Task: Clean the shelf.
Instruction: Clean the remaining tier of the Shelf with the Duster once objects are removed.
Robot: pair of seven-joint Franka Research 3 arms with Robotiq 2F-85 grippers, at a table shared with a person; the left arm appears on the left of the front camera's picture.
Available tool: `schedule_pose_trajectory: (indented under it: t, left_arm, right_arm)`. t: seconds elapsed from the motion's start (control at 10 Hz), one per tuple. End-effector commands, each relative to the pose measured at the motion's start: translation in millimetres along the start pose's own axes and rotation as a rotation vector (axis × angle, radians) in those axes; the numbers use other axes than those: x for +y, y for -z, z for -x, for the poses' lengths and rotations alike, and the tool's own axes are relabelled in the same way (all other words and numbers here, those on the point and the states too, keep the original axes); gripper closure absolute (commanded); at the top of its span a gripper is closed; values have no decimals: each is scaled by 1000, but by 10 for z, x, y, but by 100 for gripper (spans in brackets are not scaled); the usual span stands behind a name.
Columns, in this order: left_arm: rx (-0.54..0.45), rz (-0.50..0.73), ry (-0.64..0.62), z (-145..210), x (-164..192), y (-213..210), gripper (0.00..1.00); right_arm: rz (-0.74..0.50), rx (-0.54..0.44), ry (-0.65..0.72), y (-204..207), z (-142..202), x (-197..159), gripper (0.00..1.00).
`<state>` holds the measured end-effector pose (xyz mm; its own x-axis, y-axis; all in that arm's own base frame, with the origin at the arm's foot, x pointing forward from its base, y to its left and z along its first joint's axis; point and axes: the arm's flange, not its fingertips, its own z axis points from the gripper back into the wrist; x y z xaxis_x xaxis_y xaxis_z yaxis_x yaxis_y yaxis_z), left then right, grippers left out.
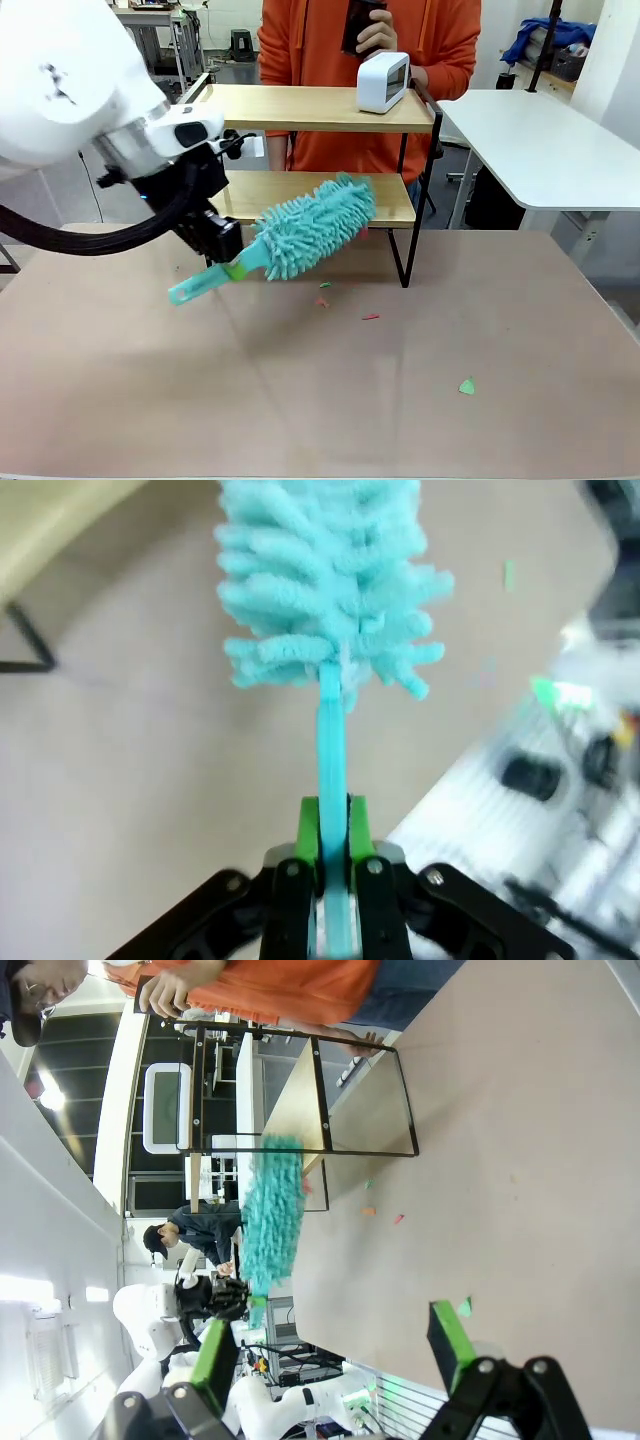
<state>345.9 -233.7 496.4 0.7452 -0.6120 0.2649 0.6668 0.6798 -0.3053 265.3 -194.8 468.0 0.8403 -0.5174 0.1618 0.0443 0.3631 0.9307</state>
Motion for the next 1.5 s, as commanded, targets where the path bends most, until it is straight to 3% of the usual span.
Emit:
schedule_pose_trajectory:
  t: [0.0,0.3,0.5,0.8,0.9,1.2,1.4]
  left_arm:
    - [139,104,133,246,46,-262,88]
    - [222,354,248,568,20,-684,88]
    - [235,438,291,733,25,-839,88]
    - [136,572,369,1296,243,-1526,88]
    - [46,606,345,1534,411,-1818,88]
    - [-448,571,128,2374,988,-2392,88]
    - [-790,529,-175,2763,1327,-2476,88]
  right_arm:
    - [-29,-13,-25,29,-5,3,0]
    - [-29,-13,-25,29,-5,3,0]
    - [-29,-13,-25,29,-5,3,0]
    - [-29,-13,-25,29,-5,3,0]
    - [-29,-13,-25,29,-5,3,0]
    - [-29,-13,-25,29,-5,3,0]
    - [-29,-13,-25,29,-5,3,0]
